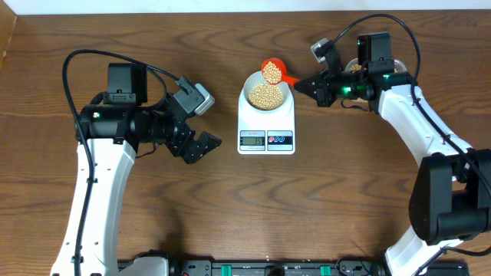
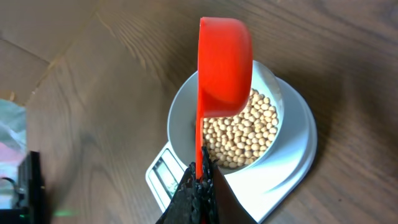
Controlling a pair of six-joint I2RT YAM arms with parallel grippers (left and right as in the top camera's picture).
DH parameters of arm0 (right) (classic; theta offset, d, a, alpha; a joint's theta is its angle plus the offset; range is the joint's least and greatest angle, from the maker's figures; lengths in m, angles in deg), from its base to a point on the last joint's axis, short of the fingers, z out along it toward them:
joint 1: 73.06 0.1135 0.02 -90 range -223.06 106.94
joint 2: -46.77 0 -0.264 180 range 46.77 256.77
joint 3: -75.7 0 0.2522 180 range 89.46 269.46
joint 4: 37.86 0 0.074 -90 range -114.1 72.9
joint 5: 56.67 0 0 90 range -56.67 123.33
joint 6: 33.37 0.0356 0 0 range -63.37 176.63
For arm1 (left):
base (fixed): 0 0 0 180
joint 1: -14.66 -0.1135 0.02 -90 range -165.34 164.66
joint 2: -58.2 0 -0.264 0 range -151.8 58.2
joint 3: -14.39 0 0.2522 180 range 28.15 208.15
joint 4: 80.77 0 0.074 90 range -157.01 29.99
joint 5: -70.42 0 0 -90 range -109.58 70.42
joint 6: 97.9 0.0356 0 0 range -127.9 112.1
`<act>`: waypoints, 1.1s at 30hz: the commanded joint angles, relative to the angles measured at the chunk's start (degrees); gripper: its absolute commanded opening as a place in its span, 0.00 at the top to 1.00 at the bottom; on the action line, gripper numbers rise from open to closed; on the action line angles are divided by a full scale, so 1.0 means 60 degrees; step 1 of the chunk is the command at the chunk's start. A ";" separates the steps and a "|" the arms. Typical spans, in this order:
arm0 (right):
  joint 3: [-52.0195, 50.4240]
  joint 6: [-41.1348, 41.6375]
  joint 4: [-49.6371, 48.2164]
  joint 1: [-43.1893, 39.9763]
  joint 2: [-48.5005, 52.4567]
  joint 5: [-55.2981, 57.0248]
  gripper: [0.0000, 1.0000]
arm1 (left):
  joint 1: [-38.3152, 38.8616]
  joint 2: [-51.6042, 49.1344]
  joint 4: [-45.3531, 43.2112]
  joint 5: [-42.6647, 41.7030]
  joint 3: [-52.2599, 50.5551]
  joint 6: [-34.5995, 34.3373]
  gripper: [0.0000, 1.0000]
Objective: Scoop item into bowl and weigh 50g on scale
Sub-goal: 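Lift the filled red scoop and move it left over the bowl, then tilt the red scoop over the bowl to pour soybeans in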
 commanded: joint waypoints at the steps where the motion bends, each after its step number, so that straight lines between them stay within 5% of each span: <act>1: -0.0033 -0.0641 0.0011 0.0106 0.0098 0.0375 0.99 | -0.0026 0.0106 0.0036 -0.0127 0.0058 0.0160 0.02; 33: -0.0033 -0.1672 0.0361 0.0801 -0.0780 0.2415 0.99 | -0.0026 0.0106 0.0036 -0.0124 0.0058 0.0160 0.02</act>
